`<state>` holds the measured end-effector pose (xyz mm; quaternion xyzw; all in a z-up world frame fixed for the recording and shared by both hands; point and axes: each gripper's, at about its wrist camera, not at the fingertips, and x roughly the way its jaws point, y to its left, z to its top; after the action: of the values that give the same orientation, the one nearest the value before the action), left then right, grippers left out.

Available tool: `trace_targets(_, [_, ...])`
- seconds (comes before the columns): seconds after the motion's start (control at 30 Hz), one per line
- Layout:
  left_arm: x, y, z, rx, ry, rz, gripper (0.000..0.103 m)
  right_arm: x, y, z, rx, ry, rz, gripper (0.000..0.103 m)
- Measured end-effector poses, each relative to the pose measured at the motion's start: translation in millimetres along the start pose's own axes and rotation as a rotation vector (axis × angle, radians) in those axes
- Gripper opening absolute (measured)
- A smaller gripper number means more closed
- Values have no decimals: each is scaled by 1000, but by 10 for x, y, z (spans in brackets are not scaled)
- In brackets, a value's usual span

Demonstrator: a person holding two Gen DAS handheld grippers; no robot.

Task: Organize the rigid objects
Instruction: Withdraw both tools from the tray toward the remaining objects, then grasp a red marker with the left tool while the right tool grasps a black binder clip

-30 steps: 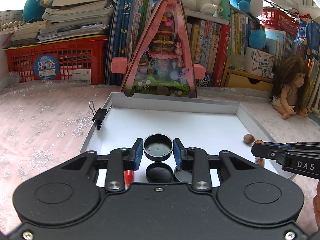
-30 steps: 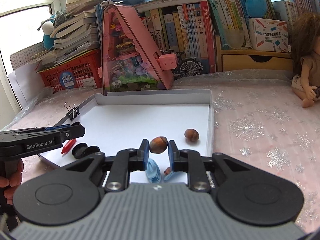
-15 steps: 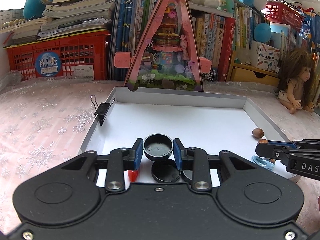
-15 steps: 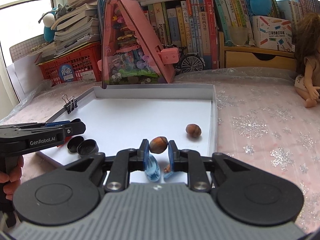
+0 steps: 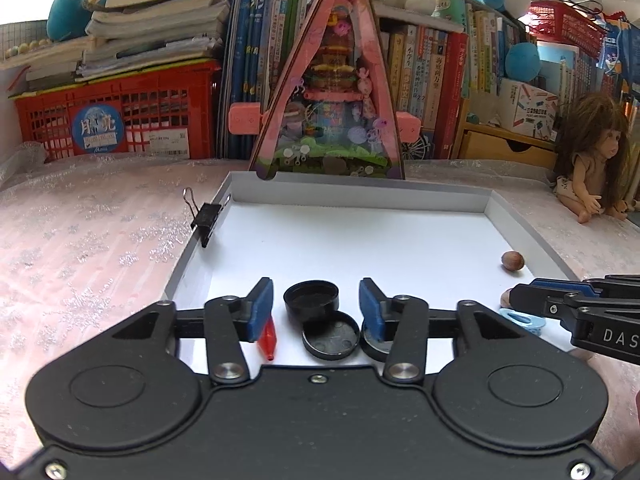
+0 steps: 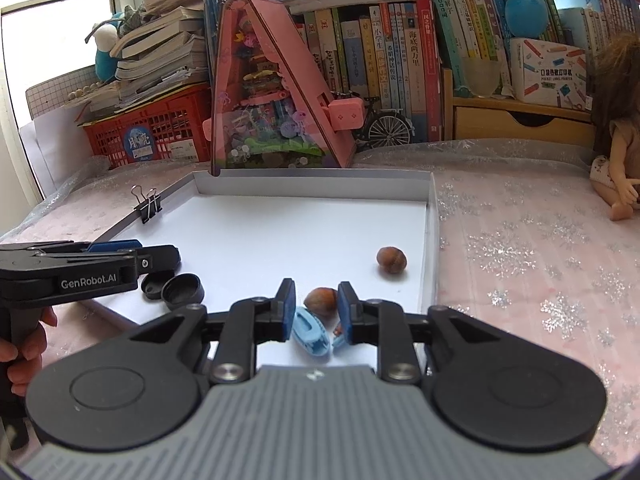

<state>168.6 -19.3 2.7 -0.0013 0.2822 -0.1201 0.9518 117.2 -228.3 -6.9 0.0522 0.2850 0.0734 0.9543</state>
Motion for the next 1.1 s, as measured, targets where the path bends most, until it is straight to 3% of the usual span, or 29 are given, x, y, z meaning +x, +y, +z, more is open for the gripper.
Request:
trace_targets(0.13, [-192,-35,-30,20,-34,-9,57,-141,52,-31,-50,-17,12,49])
trace_targets(0.37, [-595,-96,-227,40,-62,-74,58,-458,166,-130,-139,-56,52,64])
trace_targets(0.7, [-991,-125,-537,75,-31,-121,58,-819,242,-345,-183,-79,155,80])
trace_targets(1.1, [-1193,-220,-842,146,33,-173,58,-923,243,-598,-177,-53,193,84])
